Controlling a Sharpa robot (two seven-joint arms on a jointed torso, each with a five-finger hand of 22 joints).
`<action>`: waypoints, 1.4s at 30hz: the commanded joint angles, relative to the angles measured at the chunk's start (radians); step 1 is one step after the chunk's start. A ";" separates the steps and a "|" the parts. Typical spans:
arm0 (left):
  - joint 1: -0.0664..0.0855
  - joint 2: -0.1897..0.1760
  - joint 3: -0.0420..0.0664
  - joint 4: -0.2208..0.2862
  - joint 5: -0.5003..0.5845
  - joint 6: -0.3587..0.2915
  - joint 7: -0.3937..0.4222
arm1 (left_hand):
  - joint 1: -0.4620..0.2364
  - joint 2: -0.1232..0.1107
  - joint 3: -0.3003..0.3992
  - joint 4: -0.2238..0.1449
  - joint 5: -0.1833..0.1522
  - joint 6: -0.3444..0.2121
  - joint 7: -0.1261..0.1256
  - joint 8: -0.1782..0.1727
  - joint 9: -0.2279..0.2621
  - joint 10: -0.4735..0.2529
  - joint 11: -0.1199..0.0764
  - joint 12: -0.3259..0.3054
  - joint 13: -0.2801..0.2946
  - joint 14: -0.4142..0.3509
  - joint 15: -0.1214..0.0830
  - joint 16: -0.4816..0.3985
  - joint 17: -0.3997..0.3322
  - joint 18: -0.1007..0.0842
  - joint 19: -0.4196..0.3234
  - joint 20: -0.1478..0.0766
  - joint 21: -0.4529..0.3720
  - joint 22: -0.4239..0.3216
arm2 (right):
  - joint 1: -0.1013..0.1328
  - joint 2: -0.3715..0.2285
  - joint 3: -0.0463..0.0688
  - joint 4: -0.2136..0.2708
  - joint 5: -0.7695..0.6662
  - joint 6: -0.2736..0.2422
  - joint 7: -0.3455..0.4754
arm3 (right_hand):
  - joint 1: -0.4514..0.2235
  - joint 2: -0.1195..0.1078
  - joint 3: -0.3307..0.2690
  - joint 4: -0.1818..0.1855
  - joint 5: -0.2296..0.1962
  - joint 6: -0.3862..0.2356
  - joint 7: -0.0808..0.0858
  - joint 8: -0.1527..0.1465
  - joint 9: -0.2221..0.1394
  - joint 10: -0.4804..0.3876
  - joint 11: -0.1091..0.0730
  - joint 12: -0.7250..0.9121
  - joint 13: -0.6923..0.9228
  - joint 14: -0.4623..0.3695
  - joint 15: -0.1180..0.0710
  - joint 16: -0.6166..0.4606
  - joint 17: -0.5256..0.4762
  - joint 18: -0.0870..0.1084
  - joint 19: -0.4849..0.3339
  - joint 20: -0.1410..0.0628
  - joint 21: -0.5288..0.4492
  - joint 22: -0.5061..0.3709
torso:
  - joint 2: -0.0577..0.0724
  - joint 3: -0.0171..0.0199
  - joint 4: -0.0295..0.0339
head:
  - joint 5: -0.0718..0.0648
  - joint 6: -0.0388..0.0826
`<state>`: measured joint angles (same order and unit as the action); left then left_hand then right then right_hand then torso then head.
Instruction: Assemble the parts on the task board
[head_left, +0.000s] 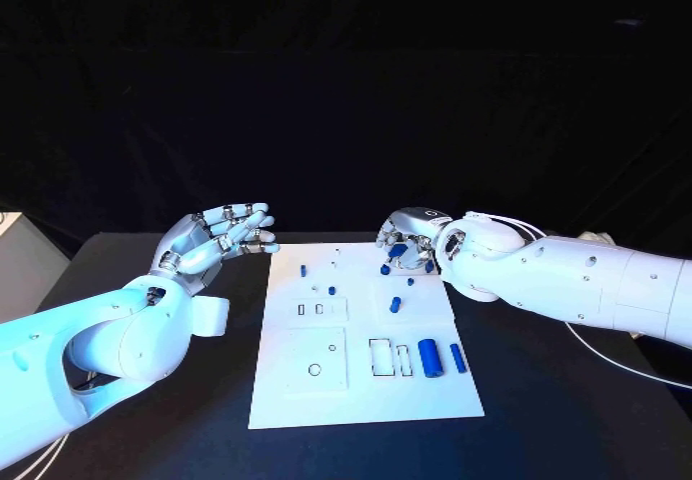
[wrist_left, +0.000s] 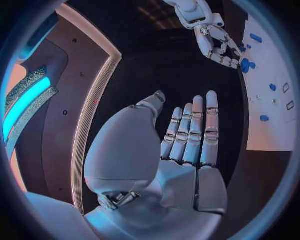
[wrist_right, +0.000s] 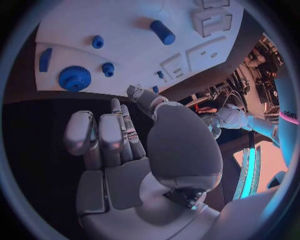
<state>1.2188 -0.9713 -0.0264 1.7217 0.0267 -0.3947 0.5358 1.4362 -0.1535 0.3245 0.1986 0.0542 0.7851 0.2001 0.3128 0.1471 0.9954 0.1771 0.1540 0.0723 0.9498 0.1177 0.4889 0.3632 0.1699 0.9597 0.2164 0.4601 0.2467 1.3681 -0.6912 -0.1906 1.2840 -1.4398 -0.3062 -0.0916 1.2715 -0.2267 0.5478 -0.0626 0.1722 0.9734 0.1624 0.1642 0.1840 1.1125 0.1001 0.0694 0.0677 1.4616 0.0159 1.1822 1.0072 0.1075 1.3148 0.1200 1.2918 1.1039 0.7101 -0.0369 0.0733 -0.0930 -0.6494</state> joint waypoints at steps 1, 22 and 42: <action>0.003 -0.004 0.002 0.007 -0.006 0.025 0.001 | -0.003 -0.008 0.005 -0.005 -0.002 0.005 0.027 0.005 0.002 -0.001 -0.005 0.007 0.001 -0.008 0.000 0.010 0.005 0.008 -0.006 -0.006 0.007 0.005 | 0.000 0.006 0.001 -0.005 -0.091 0.054 -0.065 | 0.000 -0.014 -0.010 0.001 0.002 -0.006 -0.005 -0.003 0.002 -0.010 0.000 -0.005 0.001 0.026 -0.001 0.008 0.005 -0.017 0.010 -0.001 0.006 0.006 | 0.015 -0.0008 0.0083 | -0.002 -0.001; 0.006 -0.012 0.005 0.003 -0.006 0.023 -0.003 | -0.011 -0.010 0.008 -0.008 -0.003 0.000 0.030 0.005 0.002 -0.009 -0.003 0.008 0.000 -0.023 0.002 0.035 0.019 0.007 -0.018 -0.006 0.028 0.019 | -0.008 0.011 0.000 -0.017 -0.140 0.099 -0.103 | 0.012 0.002 -0.013 0.006 0.005 0.008 -0.005 0.005 0.012 -0.010 0.001 0.000 0.004 0.028 -0.001 0.048 0.041 -0.022 0.025 0.000 0.027 0.040 | 0.031 0.0007 0.0138 | -0.014 0.005; 0.007 -0.014 0.005 0.006 0.002 0.025 -0.002 | -0.019 -0.007 0.008 -0.005 -0.003 -0.002 0.032 0.005 0.002 -0.012 -0.002 0.010 0.000 -0.029 0.003 0.046 0.025 0.007 -0.024 -0.005 0.036 0.024 | -0.013 0.029 0.000 -0.040 -0.127 0.097 -0.096 | 0.002 0.026 0.014 0.032 0.024 0.030 -0.001 0.018 0.026 0.007 0.004 0.002 0.003 0.023 0.002 0.072 0.052 -0.024 0.027 0.003 0.037 0.056 | 0.046 -0.0020 0.0212 | 0.003 0.015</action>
<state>1.2233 -0.9851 -0.0222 1.7244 0.0274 -0.3888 0.5278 1.4271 -0.1627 0.3299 0.1931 0.0542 0.7850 0.2001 0.3128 0.1479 0.9917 0.1733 0.1579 0.0722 0.9307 0.1198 0.5312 0.3865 0.1695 0.9398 0.2107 0.4908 0.2703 1.3564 -0.6637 -0.1901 1.2463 -1.5616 -0.2211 -0.1895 1.2746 -0.2111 0.5585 -0.0330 0.1898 0.9974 0.1637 0.1788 0.2098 1.1103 0.1042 0.0693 0.0711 1.4615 0.0160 1.2503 1.0585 0.0987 1.3364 0.1202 1.3258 1.1586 0.7536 -0.0383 0.0919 -0.0918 -0.6342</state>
